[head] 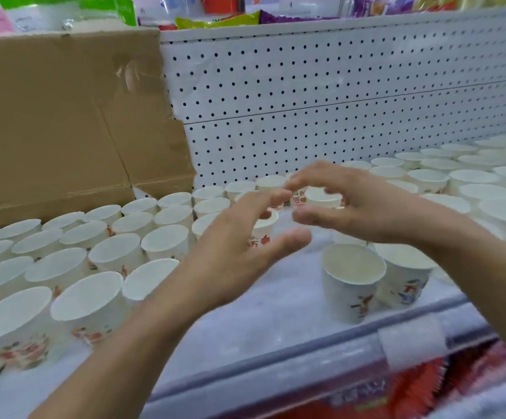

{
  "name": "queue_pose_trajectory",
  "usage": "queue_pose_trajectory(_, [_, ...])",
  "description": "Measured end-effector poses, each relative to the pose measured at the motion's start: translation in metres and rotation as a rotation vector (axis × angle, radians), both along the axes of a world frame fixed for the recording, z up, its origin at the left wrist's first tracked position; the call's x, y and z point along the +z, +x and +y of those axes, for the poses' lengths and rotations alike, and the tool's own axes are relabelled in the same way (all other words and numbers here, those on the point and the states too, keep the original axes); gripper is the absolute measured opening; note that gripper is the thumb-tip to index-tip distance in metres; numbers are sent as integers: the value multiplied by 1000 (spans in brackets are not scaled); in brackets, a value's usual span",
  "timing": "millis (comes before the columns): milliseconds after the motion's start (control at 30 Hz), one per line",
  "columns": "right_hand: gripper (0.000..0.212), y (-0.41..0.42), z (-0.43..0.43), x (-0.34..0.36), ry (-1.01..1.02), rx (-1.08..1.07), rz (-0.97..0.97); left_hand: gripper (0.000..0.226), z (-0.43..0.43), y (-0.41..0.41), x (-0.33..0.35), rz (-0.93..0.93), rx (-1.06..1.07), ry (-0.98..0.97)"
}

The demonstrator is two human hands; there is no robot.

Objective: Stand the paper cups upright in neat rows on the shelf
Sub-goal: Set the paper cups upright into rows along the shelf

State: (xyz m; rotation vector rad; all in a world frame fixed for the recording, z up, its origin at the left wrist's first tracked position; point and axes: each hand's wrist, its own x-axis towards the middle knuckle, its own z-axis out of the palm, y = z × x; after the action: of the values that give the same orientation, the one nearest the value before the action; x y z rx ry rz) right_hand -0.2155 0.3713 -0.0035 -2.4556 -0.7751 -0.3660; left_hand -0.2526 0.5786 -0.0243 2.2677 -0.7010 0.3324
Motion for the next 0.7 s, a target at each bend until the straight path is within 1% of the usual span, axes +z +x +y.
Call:
queue_pose_trajectory(100, [42,-26,-26,-14,168,-67,-127,78,-27,-18,-23,49,-1,-121])
queue_pose_trajectory(167, [40,-40,-50,-23,271,-141,-172,87,-48,-28,-33,80,33,-197])
queue_pose_trajectory(233, [44,-52,-67,-36,300,-168,-184,94,-66,-30,-43,92,91,-218])
queue_pose_trajectory(300, [50,-54,-71,-56,287,-183,-165,94,-70,-25,-47,90,128,-165])
queue_pose_trajectory(367, [55,-55,-78,-69,252,-227,-156,86,-79,-21,-51,84,137,-109])
queue_pose_trajectory(400, [55,-61,-84,-66,224,-143,-131,81,-88,-34,-50,51,241,-121])
queue_pose_trajectory(433, [53,-65,-89,-66,181,-101,-106,76,-92,-42,-48,46,303,-128])
queue_pose_trajectory(567, [38,-63,-85,-79,191,-108,-147,65,-75,-41,-47,32,306,-31])
queue_pose_trajectory(633, [30,-61,-78,-79,196,-78,-137,66,-62,-45,-37,6,350,72])
queue_pose_trajectory(700, [26,-58,-62,-78,175,-31,-109,68,-42,-44,-29,-4,412,225])
